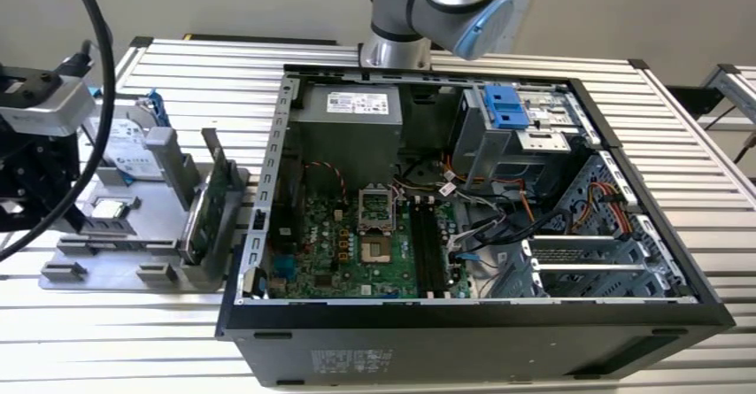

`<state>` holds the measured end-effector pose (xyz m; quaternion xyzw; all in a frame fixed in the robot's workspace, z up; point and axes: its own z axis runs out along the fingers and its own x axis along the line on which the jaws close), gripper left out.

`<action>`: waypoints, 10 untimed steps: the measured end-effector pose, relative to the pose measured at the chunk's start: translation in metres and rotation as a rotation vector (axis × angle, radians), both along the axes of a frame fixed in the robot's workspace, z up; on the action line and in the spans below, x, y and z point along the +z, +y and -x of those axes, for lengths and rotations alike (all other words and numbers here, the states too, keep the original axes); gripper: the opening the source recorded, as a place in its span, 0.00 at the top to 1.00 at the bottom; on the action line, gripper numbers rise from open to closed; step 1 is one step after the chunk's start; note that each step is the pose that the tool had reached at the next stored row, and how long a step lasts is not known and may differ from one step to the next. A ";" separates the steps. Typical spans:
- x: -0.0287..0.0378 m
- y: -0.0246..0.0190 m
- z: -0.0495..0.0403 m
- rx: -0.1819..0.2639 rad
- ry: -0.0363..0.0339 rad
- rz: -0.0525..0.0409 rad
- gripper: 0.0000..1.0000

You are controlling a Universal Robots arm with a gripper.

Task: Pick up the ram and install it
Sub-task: 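Pick up the ram and move it above insertion slot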

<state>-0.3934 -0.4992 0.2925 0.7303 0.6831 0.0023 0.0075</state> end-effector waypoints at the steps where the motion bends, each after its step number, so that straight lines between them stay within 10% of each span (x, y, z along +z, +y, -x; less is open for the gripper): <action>1: 0.0007 0.0000 0.0000 0.000 -0.0001 0.0000 1.00; 10: 0.0067 0.0000 0.0000 0.000 0.0000 0.0000 1.00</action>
